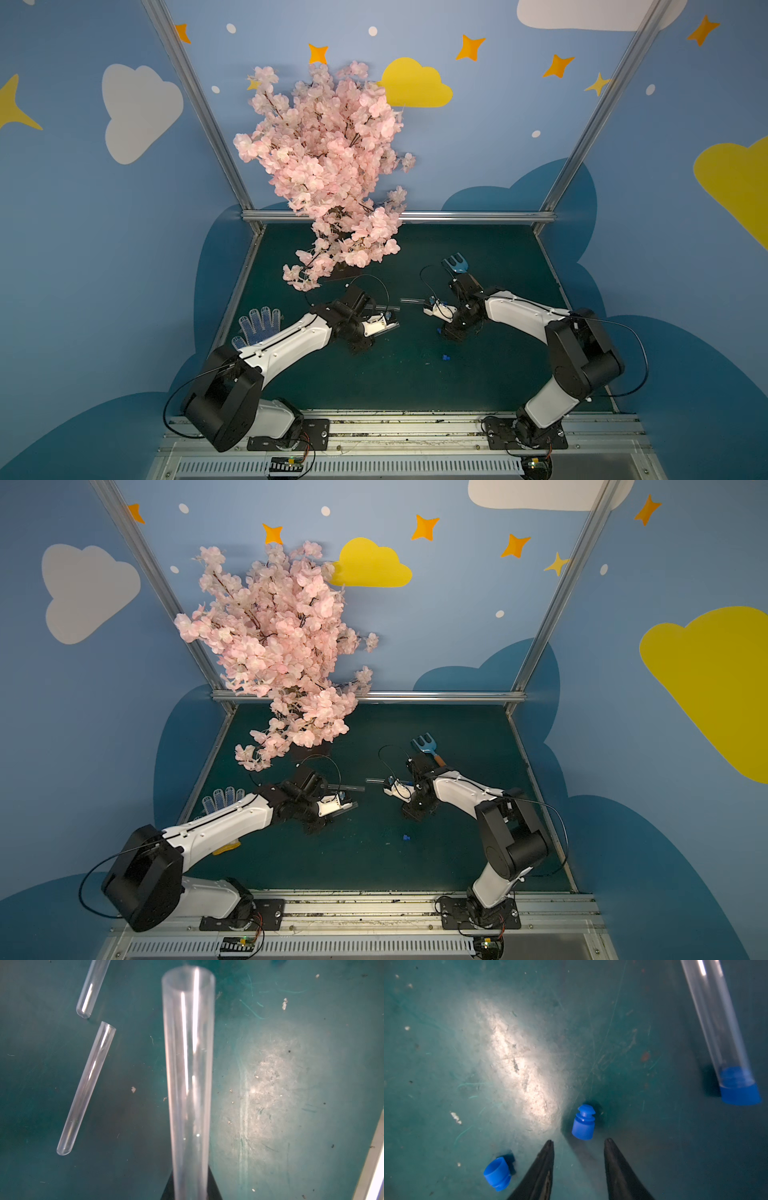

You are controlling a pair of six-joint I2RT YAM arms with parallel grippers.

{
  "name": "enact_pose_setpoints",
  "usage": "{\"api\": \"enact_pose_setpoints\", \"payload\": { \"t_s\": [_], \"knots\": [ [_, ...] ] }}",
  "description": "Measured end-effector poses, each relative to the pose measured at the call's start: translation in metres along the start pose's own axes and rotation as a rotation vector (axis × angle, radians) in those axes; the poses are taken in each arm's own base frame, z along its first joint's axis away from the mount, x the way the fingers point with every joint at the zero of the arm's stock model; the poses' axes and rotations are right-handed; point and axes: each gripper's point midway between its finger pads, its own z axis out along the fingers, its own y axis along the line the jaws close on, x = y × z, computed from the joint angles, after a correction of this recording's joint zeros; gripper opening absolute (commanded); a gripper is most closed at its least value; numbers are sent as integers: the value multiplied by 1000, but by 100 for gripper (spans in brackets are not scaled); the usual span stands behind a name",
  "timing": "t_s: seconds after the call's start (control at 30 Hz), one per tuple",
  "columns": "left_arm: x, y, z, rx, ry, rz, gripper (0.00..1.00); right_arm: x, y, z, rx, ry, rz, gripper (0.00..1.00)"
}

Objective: Insert stoppers into test tubes
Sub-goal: Pick up the stopper from the center of the board.

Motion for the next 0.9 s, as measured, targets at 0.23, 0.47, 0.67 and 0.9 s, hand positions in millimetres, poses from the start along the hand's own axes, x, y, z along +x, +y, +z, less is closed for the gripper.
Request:
{"api": "enact_pose_setpoints", "payload": {
  "t_s": [0.23, 0.47, 0.67, 0.9],
  "knots": [
    [-5, 3, -3, 19, -31, -21, 2, -1, -2, 8, -18, 14, 28, 34],
    [-7, 0, -3, 37, -43, -23, 2, 1, -2, 12, -22, 22, 35, 33],
    [-7, 0, -3, 39, -44, -24, 2, 1, -2, 12, -23, 23, 35, 32],
    [-7, 0, -3, 39, -45, -24, 2, 0, -3, 12, -22, 21, 35, 29]
  ]
}}
